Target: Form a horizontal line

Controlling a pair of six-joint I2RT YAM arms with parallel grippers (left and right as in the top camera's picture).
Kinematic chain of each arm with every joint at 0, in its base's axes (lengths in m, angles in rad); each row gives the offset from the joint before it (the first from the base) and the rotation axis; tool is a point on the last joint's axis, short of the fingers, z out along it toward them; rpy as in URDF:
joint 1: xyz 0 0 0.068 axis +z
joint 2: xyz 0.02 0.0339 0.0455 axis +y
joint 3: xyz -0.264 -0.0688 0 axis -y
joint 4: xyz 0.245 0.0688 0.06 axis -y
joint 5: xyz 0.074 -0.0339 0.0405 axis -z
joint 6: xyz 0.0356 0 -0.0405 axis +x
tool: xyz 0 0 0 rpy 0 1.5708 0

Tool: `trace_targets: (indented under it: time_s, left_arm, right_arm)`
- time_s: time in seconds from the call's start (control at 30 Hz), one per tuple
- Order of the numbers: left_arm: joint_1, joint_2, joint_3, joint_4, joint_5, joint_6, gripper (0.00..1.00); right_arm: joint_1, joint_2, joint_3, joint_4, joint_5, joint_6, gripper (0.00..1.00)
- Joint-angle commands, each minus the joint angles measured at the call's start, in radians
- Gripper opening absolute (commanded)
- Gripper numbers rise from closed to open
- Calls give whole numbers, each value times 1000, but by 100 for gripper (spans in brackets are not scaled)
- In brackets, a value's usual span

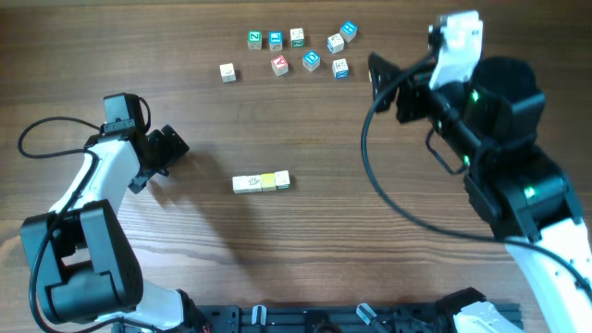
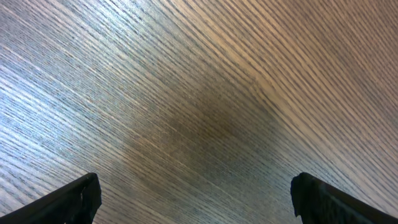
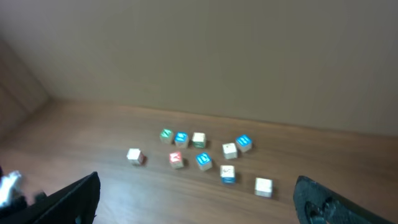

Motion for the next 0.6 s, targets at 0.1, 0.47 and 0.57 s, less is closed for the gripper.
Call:
trace_targets:
  time_s: [0.1, 0.47, 0.57]
  left_arm:
    - [2, 6, 10, 0, -3, 11, 100]
    - [2, 6, 10, 0, -3, 11, 100]
    - [2, 6, 10, 0, -3, 11, 100]
  right_arm:
    - [-42, -136, -435, 294, -137, -184, 100]
    - [-122, -484, -1075, 703, -154, -183, 100]
    - [-151, -604, -1184, 717, -153, -160, 100]
